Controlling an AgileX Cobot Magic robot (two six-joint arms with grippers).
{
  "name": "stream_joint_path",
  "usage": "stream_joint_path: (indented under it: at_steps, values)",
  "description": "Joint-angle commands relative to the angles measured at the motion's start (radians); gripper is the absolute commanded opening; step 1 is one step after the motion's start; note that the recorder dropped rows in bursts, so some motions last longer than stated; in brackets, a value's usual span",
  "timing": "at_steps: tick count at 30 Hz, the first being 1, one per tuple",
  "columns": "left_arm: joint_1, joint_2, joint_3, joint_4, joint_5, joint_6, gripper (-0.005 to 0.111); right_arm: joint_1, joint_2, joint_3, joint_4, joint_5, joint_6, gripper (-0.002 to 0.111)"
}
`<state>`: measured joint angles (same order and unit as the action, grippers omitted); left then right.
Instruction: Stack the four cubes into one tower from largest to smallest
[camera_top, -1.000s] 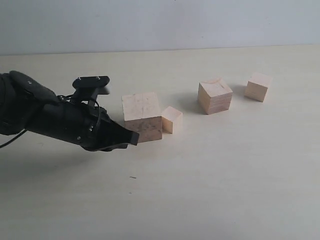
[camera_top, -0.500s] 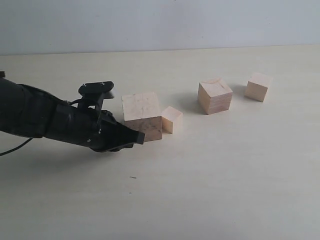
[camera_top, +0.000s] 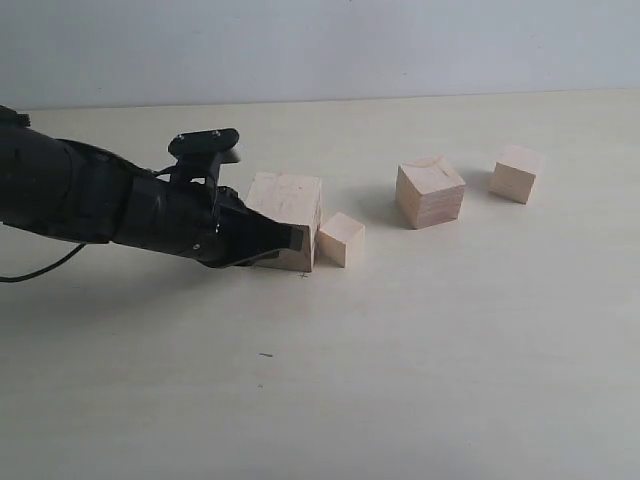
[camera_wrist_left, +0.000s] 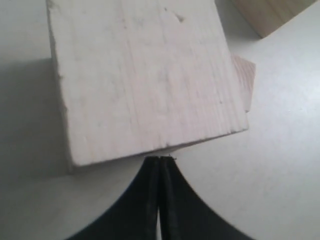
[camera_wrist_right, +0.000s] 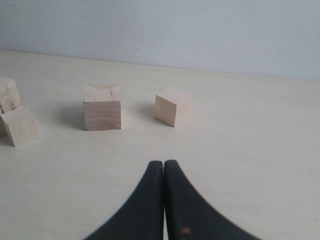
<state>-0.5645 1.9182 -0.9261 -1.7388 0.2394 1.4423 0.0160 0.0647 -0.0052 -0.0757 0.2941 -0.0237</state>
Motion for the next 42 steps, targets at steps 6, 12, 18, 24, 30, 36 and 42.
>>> stream_joint_path:
  at_steps: [6,12,18,24,30,36,42]
  values:
    - [-0.004,0.001,-0.007,-0.006,0.075,-0.007,0.0,-0.004,0.004,0.005,-0.001,-0.005,0.003,0.0]
    - [-0.004,0.031,-0.045,-0.006,0.09,0.001,0.0,-0.004,0.004,0.005,-0.001,-0.005,0.003,0.0]
    - [-0.004,0.067,-0.097,-0.006,0.143,-0.002,0.0,-0.004,0.004,0.005,-0.001,-0.005,0.003,0.0]
    - [-0.004,-0.018,-0.097,0.015,0.156,-0.006,0.0,-0.004,0.004,0.005,-0.001,-0.005,0.003,0.0]
    - [0.006,-0.347,-0.097,0.135,-0.123,-0.005,0.0,-0.004,0.004,0.005,-0.001,-0.005,0.003,0.0]
    - [0.362,-0.595,0.057,0.144,-0.308,-0.005,0.0,-0.004,0.004,0.005,-0.001,-0.005,0.003,0.0]
    - [0.876,-0.943,0.367,0.156,-0.065,0.02,0.0,-0.004,0.004,0.005,-0.11,-0.003,-0.097,0.0]
